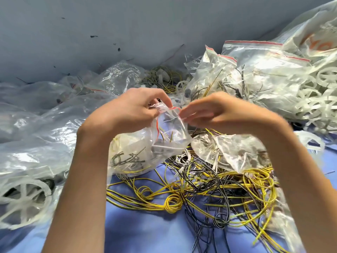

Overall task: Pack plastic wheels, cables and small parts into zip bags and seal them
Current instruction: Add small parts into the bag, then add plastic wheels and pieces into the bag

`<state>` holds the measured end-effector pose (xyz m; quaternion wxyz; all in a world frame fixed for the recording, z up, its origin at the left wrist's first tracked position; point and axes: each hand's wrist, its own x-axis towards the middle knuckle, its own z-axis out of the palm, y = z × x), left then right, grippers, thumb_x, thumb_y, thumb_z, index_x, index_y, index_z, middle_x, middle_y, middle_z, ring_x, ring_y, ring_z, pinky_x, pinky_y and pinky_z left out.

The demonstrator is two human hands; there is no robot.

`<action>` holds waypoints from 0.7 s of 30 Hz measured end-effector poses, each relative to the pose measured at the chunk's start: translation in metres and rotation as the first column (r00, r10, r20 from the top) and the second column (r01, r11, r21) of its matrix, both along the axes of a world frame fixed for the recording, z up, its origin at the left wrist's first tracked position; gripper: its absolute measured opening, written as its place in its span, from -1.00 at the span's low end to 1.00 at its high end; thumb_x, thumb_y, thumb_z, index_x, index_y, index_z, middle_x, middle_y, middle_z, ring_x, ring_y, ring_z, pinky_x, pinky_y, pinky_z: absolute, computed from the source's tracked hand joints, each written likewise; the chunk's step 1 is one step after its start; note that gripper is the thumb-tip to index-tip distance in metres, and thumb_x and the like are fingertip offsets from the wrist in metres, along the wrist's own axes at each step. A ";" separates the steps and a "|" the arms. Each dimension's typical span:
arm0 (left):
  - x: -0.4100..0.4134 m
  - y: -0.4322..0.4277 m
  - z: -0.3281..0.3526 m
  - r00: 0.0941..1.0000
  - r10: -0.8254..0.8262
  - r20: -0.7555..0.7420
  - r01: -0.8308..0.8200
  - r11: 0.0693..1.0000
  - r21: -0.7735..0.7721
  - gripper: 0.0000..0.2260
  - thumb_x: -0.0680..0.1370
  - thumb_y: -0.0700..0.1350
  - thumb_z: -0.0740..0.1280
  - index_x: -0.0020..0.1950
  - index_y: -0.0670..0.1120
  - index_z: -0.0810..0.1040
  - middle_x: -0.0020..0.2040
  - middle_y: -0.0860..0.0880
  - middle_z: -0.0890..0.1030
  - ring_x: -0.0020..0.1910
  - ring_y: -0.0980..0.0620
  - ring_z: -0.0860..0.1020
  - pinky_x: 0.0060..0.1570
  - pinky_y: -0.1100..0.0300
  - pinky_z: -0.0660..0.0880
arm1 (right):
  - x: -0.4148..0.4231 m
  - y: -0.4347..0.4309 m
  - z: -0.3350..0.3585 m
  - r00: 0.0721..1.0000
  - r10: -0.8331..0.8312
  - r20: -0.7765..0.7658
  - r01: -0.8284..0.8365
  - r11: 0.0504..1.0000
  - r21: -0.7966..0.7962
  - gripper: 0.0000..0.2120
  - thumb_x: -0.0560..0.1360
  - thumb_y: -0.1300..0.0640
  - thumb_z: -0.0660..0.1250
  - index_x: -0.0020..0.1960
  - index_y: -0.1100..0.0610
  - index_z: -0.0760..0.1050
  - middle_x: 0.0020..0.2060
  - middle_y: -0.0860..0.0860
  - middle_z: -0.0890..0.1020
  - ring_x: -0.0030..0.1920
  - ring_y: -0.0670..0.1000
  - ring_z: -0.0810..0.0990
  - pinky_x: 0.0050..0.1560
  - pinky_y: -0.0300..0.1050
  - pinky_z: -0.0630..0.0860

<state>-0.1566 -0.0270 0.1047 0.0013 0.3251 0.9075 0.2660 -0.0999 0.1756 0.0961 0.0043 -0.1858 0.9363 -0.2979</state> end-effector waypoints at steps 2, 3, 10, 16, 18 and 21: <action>0.000 -0.003 0.002 0.999 0.031 -0.026 -0.031 1.000 0.003 -0.59 0.50 -0.31 0.16 -0.08 0.19 0.62 -0.33 0.14 0.48 -0.55 0.24 0.39 -0.59 0.46 0.23 | 0.002 0.024 0.009 0.998 -0.063 0.004 0.063 0.997 0.046 -0.82 0.44 0.10 0.41 0.04 0.01 0.63 -0.09 -0.15 0.70 -0.06 -0.18 0.66 0.08 0.02 0.58; -0.001 -0.003 0.002 0.999 0.033 -0.030 -0.034 0.999 -0.014 -0.58 0.49 -0.31 0.16 -0.11 0.20 0.63 -0.33 0.13 0.50 -0.54 0.21 0.40 -0.57 0.43 0.26 | 0.004 0.034 0.011 0.994 -0.086 0.068 0.079 0.991 0.108 -0.80 0.40 0.05 0.44 0.02 -0.06 0.63 -0.11 -0.19 0.69 -0.10 -0.21 0.65 0.04 0.00 0.60; 0.003 0.021 -0.012 0.997 -0.079 -0.023 0.073 0.977 -0.202 -0.73 0.56 -0.13 0.24 -0.02 0.29 0.53 -0.08 0.09 0.37 -0.22 0.21 0.41 -0.16 0.29 0.34 | -0.004 0.050 -0.009 0.901 -0.283 0.329 0.076 0.848 0.524 -0.42 0.27 -0.12 0.53 0.27 -0.19 0.47 0.13 -0.23 0.57 0.11 -0.10 0.56 0.14 -0.08 0.50; 0.014 0.031 -0.008 0.975 -0.136 -0.176 0.115 0.986 -0.124 -0.47 0.39 -0.41 0.25 -0.04 0.27 0.55 0.17 0.13 0.38 0.20 0.12 0.29 0.30 -0.04 0.26 | -0.009 0.047 -0.010 0.968 -0.173 0.183 0.056 0.856 0.514 -0.89 0.45 0.08 0.44 -0.07 -0.12 0.60 -0.28 -0.17 0.60 -0.28 -0.22 0.52 -0.20 -0.20 0.46; 0.014 0.031 -0.008 0.975 -0.210 -0.069 0.204 0.976 -0.080 -0.55 0.42 -0.35 0.25 -0.03 0.23 0.59 0.05 0.19 0.53 0.12 0.22 0.45 0.23 0.13 0.35 | -0.002 0.051 0.000 0.987 -0.122 0.102 0.079 0.933 0.352 -0.86 0.48 0.13 0.40 -0.20 -0.10 0.57 -0.32 -0.12 0.63 -0.31 -0.18 0.55 -0.22 -0.19 0.45; 0.015 0.035 -0.009 0.956 -0.285 0.070 0.290 0.954 -0.080 -0.86 0.52 -0.04 0.34 0.02 0.14 0.63 -0.07 0.24 0.63 -0.03 0.35 0.54 0.04 0.31 0.44 | 0.007 0.051 0.011 0.983 -0.162 -0.091 0.155 0.985 -0.079 -0.87 0.49 0.22 0.36 -0.23 0.09 0.55 -0.38 0.03 0.61 -0.35 -0.01 0.53 -0.24 -0.07 0.43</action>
